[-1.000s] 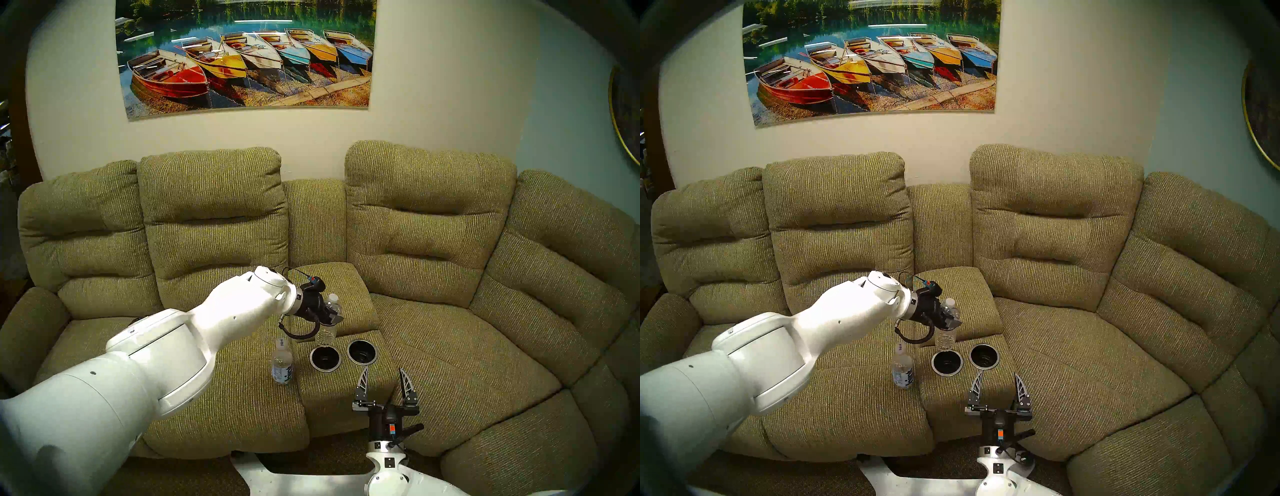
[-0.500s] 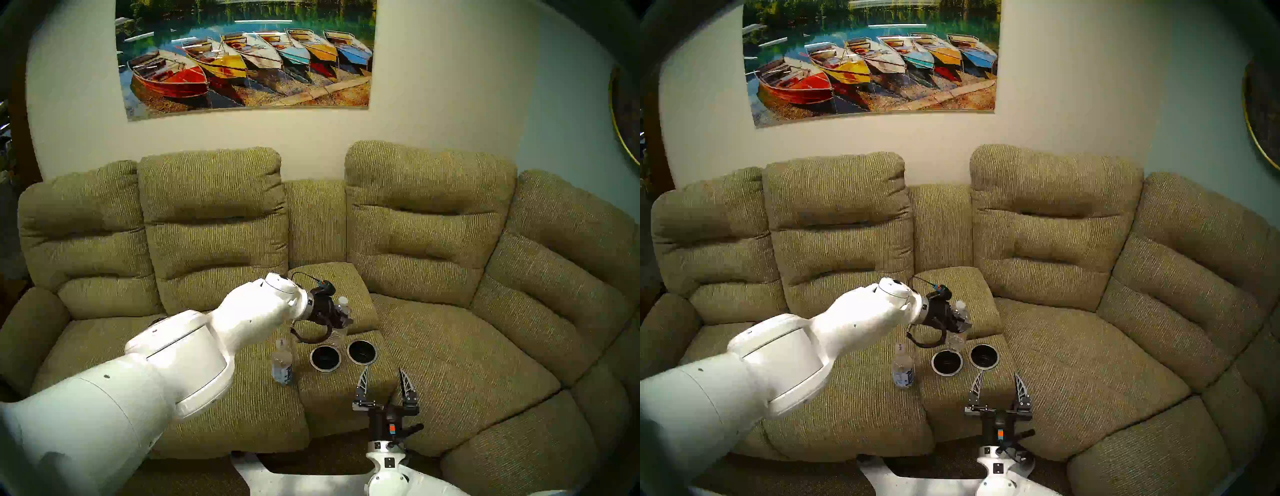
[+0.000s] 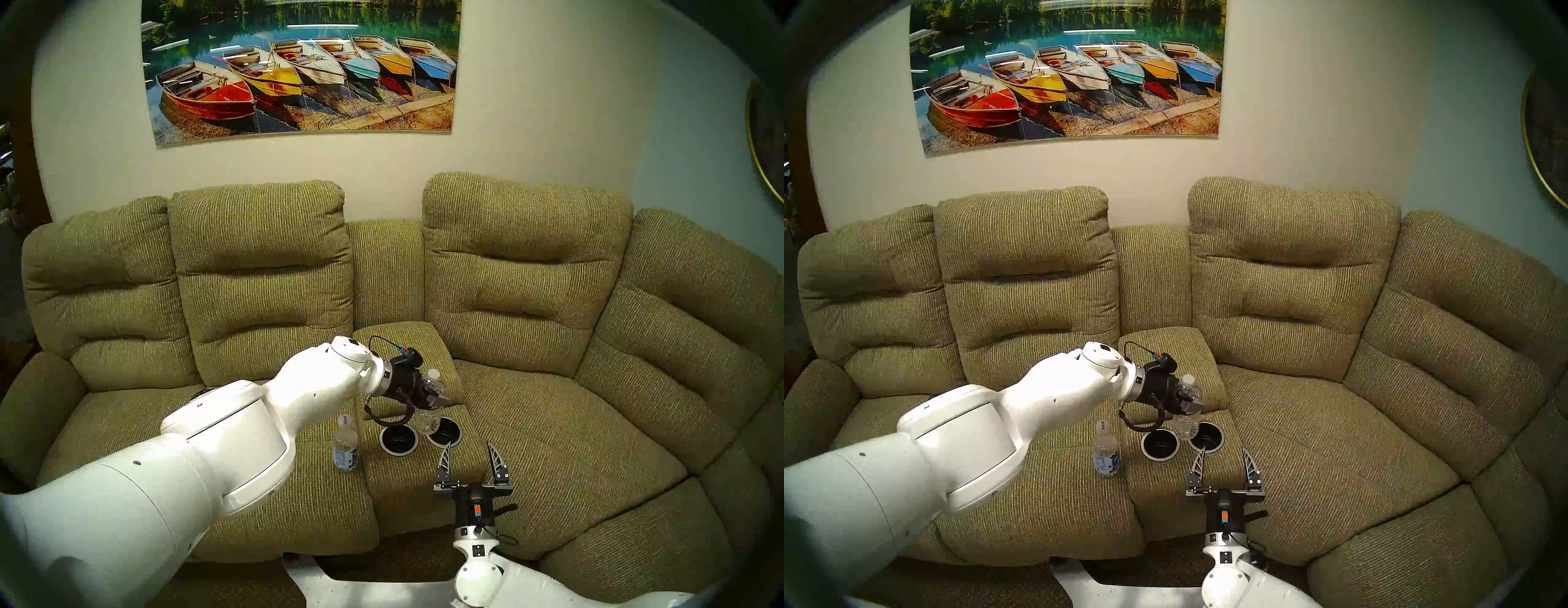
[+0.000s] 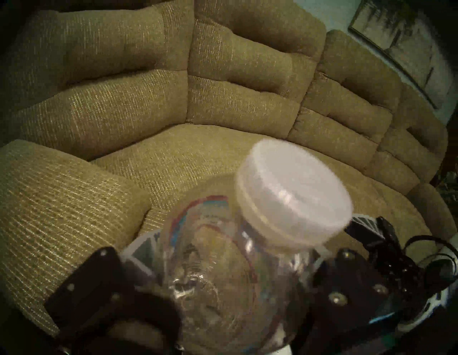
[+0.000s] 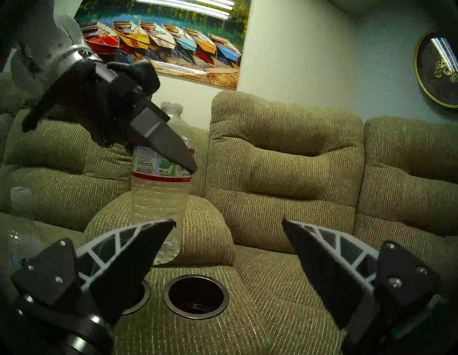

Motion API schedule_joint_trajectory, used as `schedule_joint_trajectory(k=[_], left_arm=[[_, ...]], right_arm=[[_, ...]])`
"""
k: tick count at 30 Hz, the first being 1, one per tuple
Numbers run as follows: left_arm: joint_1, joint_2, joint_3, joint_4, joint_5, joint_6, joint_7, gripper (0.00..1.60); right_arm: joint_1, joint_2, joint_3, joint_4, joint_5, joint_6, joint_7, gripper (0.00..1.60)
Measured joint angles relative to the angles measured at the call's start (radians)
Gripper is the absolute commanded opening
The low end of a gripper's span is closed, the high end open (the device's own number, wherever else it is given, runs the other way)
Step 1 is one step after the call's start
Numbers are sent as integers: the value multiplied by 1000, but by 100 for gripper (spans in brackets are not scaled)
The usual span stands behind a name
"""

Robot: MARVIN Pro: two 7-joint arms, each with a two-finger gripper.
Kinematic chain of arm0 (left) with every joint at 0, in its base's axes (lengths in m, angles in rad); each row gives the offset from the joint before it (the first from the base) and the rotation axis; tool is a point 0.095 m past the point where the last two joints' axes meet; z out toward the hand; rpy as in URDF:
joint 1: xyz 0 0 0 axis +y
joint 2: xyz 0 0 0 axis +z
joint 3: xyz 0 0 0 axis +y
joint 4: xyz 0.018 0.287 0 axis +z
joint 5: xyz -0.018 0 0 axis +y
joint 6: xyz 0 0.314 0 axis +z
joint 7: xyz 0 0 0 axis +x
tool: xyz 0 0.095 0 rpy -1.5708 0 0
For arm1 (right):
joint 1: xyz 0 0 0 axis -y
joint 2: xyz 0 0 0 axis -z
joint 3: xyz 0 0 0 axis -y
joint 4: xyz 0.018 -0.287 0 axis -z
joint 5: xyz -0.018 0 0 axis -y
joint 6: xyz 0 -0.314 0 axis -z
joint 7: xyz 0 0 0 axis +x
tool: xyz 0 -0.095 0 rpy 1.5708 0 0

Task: Put bottles into cup holders

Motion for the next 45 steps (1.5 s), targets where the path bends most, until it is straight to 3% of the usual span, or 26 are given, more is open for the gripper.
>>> schedule_joint_trajectory(k=[5,9,23,30,38,45], left_arm=[[2,0,6,0,1,-22,-41,0],[3,2,12,2,3,-63,-72,0],[-20,7,35,49,22,-169,-96,0],[-33,-5,54,89,35,-190,-108,0],[-41,-33,54,120,35,-199,-116,0],[-43,-61,41,137,28,-201,-135,0]], right_arm=[[49,-35,27,34,45,14,55,160],[98,-79,42,83,122,23,122,160],[127,-122,53,109,273,8,252,160],[90,-114,30,58,287,-6,272,160],[47,-90,3,-15,257,-15,277,160],[49,-84,-1,-20,222,-7,258,160]])
